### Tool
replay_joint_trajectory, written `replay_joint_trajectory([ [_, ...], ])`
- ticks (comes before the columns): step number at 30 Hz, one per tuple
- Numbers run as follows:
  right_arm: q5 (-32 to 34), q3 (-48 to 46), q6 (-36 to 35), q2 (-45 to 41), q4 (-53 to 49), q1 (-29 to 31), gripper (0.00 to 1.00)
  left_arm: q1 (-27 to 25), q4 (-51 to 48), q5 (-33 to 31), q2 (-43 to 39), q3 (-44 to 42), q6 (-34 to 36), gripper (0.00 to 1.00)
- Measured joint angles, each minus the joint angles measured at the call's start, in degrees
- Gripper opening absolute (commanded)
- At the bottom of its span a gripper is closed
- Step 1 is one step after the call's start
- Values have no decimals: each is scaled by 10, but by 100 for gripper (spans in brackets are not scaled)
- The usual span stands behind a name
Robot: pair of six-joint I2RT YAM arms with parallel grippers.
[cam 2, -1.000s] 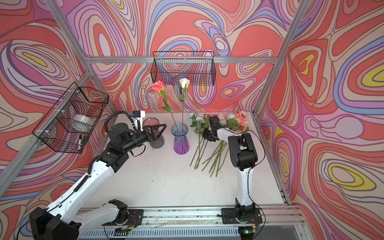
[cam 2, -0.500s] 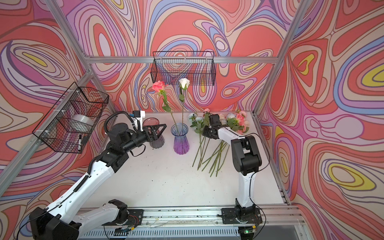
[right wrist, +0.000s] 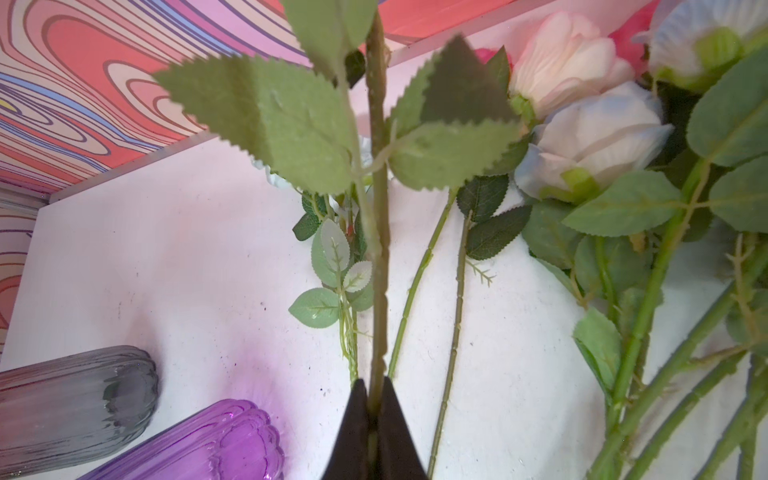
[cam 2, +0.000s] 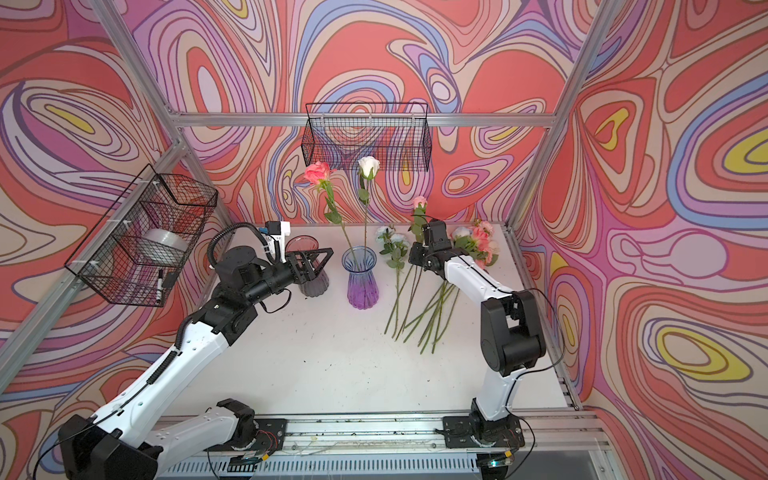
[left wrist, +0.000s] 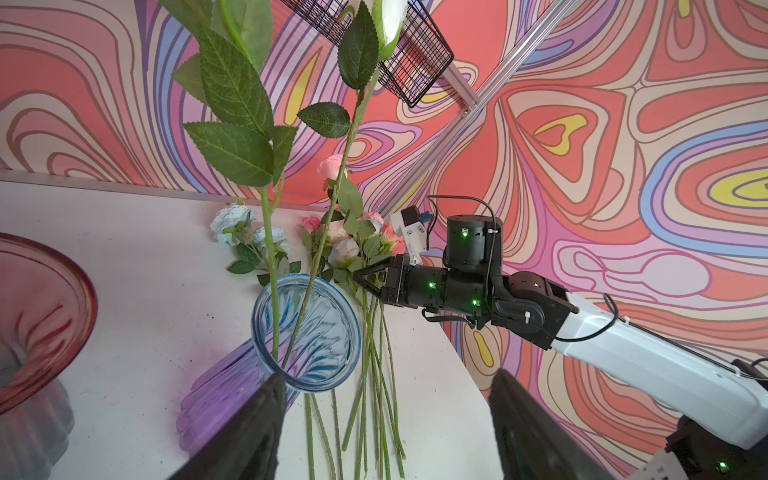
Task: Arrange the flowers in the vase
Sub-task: 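Lift the pink rose upright with the right gripper, then carry the pink rose toward the vase while the left gripper reaches its stem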
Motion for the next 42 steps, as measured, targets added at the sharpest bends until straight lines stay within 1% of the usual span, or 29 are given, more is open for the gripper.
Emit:
replay_joint_trajectory([
  [8,7,-3,-9,-31,-8,0,0,0,0,0,0,0,0,77],
  [22,10,-9,-15,-33,-7,0,0,0,0,-1,0,0,9,78],
  [27,14,-11,-17,-47,0,0,0,0,-1,-3,0,0,15,78],
  [31,14,-23,-14,-81,13,0,0,0,-1,-3,-1,0,18,79],
  [36,9,-69,5,-147,24,0,0,0,-1,0,-4,1,19,78],
  [40,-6,-134,31,-214,37,1,0,-7,-1,17,-3,6,19,76],
  [42,-12,-174,45,-253,43,3,0,-26,-4,20,0,14,26,76],
])
